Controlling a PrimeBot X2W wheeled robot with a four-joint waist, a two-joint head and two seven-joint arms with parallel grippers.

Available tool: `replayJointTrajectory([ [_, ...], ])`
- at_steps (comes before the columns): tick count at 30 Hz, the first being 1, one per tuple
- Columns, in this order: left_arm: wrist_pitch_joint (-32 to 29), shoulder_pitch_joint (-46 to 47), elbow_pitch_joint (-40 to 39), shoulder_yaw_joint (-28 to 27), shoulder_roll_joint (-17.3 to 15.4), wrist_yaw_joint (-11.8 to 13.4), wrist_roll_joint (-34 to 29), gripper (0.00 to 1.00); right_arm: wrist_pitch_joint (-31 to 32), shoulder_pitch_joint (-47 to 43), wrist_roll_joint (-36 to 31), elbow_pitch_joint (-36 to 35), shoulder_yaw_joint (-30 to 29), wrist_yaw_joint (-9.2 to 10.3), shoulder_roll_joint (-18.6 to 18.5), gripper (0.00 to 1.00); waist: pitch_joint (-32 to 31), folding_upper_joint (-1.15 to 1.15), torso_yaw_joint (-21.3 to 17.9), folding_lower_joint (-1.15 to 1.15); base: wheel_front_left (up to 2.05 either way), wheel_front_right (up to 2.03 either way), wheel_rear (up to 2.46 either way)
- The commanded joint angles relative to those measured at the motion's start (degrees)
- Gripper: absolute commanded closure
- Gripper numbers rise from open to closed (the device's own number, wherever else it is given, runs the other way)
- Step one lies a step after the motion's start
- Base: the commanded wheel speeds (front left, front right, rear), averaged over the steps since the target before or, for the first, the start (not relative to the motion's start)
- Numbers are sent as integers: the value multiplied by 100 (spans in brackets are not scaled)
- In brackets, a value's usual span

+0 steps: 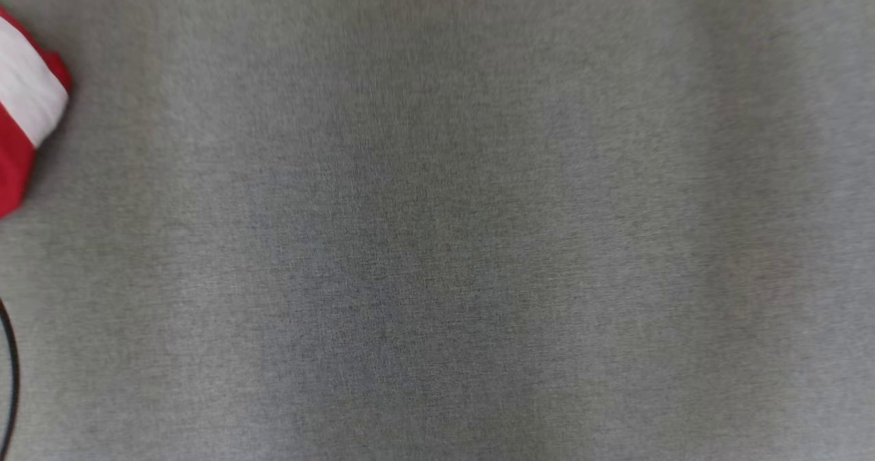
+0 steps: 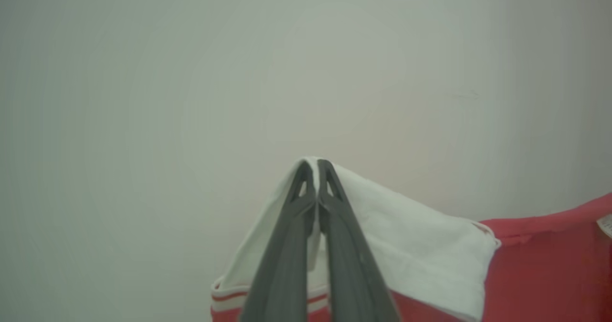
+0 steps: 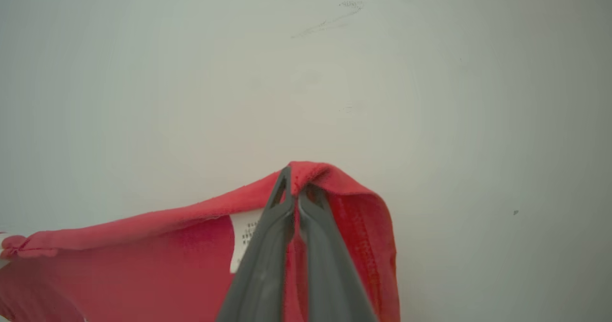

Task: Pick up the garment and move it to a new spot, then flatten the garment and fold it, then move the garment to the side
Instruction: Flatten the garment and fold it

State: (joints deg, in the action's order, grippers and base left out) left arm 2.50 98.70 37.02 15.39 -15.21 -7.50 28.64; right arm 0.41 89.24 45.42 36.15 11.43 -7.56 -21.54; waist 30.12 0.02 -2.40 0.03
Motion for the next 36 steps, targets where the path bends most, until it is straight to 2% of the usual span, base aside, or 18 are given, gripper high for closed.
replayJointTrajectory([
  [1, 61, 389, 213, -18, 29, 9, -24, 100, 52, 366, -135, 196, 62, 14, -27, 100, 644, -2, 83, -3, 0, 0, 0],
  [6, 129, 1389, 866, 150, 85, 9, -93, 100, 88, 1348, -316, 814, 149, 15, -9, 100, 812, -2, 120, -3, 0, 0, 0],
  [11, 239, 1915, 1376, 350, 62, 9, -98, 100, -2, 1859, -426, 1243, 345, 14, 89, 100, 888, -2, 104, -3, 0, 0, 0],
  [27, 560, 2585, 2409, 767, -63, 11, 198, 100, -218, 2230, -67, 1927, 1026, 15, 32, 100, 927, -2, 24, -3, 0, 0, 0],
  [36, 697, 3004, 2769, 930, 41, 19, 193, 100, -424, 2573, 42, 2190, 1355, 15, -25, 100, 982, -2, 9, -3, 0, 0, 0],
])
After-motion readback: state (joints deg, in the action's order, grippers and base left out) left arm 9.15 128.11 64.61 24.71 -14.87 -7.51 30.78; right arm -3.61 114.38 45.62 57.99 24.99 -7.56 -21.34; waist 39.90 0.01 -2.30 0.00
